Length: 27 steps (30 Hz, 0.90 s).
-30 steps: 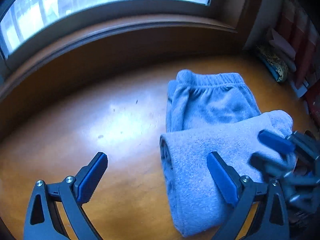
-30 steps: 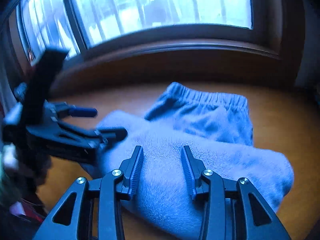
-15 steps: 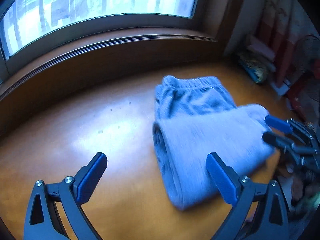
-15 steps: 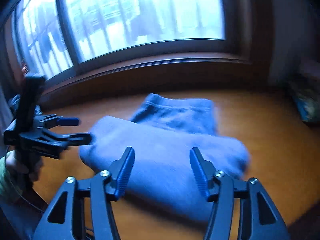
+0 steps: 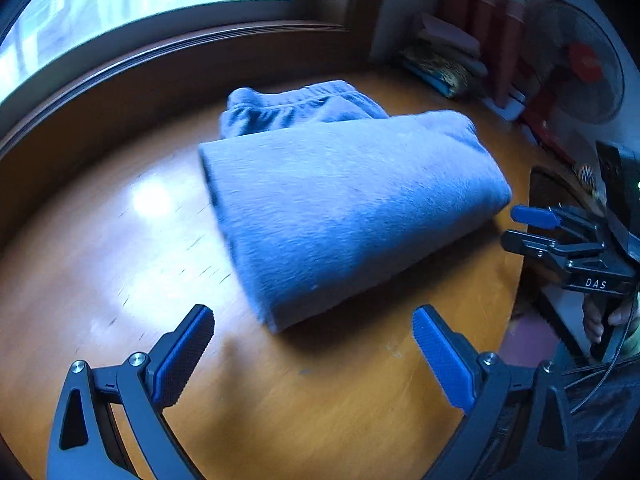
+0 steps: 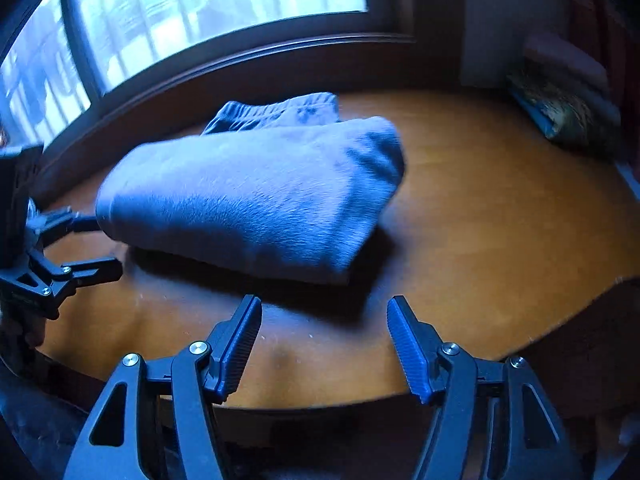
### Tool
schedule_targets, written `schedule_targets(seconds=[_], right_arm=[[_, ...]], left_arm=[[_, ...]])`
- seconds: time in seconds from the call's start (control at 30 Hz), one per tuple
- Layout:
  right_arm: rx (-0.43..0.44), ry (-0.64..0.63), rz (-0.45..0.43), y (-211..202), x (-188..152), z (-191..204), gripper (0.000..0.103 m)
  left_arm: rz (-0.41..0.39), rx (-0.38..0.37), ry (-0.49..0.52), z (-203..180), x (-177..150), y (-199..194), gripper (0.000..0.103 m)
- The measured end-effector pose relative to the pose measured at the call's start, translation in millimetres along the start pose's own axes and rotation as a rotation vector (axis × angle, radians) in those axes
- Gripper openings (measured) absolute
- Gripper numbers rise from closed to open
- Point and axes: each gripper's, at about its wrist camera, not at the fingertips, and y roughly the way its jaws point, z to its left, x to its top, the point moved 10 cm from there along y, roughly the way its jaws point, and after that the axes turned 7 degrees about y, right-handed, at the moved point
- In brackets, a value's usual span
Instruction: Fold clothes
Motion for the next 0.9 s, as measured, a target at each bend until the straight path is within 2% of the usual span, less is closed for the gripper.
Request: schedule_targets(seconds=[0.2, 0.3, 0.43, 0.5, 0.6, 0.73, 0.9], right_arm=[[0.079, -0.072, 0.017, 21.5, 10.6, 11.8, 0.065], [0.113, -0.143, 0.016, 27.2, 17.2, 16.1, 0.065], [0.173, -0.212, 0.002, 13.3, 29.4, 21.6, 0.054], [0.207, -0.240, -0.009, 0.8, 36.2, 24.2, 0.048], [0.258, -0.283, -0.025, -18.1, 46.3, 28.1, 0.044], [0.326, -0.339, -0.046, -43.8, 59.4, 33.2, 0.042], [0.436, -0.346, -0.055, -60.9, 85.8, 35.5, 0.042]], left_arm=[[-0.004, -0.013, -0.016, -9.1, 14.3, 17.0, 0.099], [0.010, 0.034, -0.024, -10.1, 20.5, 26.4, 0.097], [0.003, 0.060, -0.064, -11.5, 27.2, 25.5, 0.087], [0.003, 0.077, -0.083, -13.4, 31.5, 20.4, 0.082], [-0.011, 0.077, -0.123, -18.6, 38.9, 5.5, 0.081], [-0.049, 0.060, -0.179, -31.2, 50.0, -29.9, 0.081], [-0.088, 0.095, -0.195, -41.5, 69.9, -57.5, 0.081]])
